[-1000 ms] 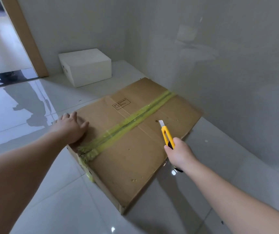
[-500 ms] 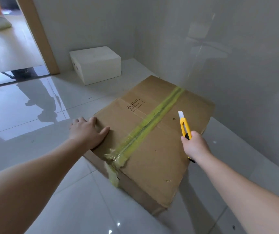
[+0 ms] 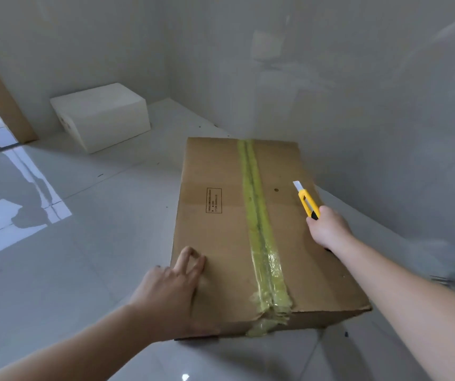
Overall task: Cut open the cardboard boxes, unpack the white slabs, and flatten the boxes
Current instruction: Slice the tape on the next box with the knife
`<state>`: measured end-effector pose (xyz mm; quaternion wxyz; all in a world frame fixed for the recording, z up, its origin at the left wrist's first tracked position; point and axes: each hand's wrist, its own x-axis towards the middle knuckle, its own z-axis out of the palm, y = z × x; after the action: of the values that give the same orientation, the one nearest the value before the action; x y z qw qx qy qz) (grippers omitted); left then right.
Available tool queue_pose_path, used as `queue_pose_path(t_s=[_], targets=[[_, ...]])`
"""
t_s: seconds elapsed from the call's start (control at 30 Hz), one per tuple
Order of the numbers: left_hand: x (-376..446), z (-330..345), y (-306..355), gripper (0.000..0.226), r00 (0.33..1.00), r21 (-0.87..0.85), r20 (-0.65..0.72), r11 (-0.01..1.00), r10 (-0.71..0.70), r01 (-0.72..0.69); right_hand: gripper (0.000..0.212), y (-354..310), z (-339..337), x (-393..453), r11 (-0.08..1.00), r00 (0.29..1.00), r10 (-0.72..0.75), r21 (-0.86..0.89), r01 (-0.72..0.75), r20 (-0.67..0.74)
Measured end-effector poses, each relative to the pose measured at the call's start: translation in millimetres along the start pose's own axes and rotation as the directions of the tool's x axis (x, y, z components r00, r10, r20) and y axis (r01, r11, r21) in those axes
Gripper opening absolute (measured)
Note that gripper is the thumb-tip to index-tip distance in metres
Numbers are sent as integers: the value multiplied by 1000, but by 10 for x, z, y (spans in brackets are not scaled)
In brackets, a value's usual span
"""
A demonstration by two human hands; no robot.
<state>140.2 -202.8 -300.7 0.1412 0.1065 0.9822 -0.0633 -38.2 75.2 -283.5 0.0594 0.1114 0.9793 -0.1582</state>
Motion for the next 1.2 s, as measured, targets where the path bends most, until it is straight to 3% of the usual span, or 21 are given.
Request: queue_pose_path(t_s=[0.2, 0.37, 0.47, 0.6, 0.7, 0.83, 1.03, 1.13, 1.2], targets=[[319, -241, 785, 129, 997, -49, 75, 999, -6, 10, 25, 392, -322, -136, 973, 985, 114, 215, -84, -128], [480, -422, 1218, 122, 990, -32, 139, 999, 21, -16, 15, 812, -491, -539, 814, 959, 273, 549, -192, -70], [557, -463, 1352, 102, 988, 66, 147, 996, 46, -56, 11, 1086, -518, -834, 720, 939, 338, 661, -209, -71], [562, -456, 1389, 84, 984, 150, 55, 973, 171, -178, 8, 1365, -380, -1131, 522, 864, 498, 774, -360, 66], [573, -440, 1423, 40, 945, 38, -59, 946, 323, -321, 7, 1407, -192, -1175, 350, 832, 539, 864, -361, 130], [564, -339, 1407, 31, 884, 55, -138, 895, 446, -443, 5, 1445, 135, -1241, 174, 824, 493, 896, -407, 279], [505, -262, 1396, 15, 854, 44, -118, 862, 507, -505, 7, 1532, 253, -1316, 43, 830, 397, 895, -443, 392], [456, -314, 1393, 4, 817, 50, -198, 838, 542, -544, 12, 1557, 267, -1353, 21, 843, 348, 896, -443, 409], [422, -341, 1329, 23, 756, 87, -256, 793, 602, -603, 14, 1544, 250, -1371, 21, 856, 320, 900, -435, 406]])
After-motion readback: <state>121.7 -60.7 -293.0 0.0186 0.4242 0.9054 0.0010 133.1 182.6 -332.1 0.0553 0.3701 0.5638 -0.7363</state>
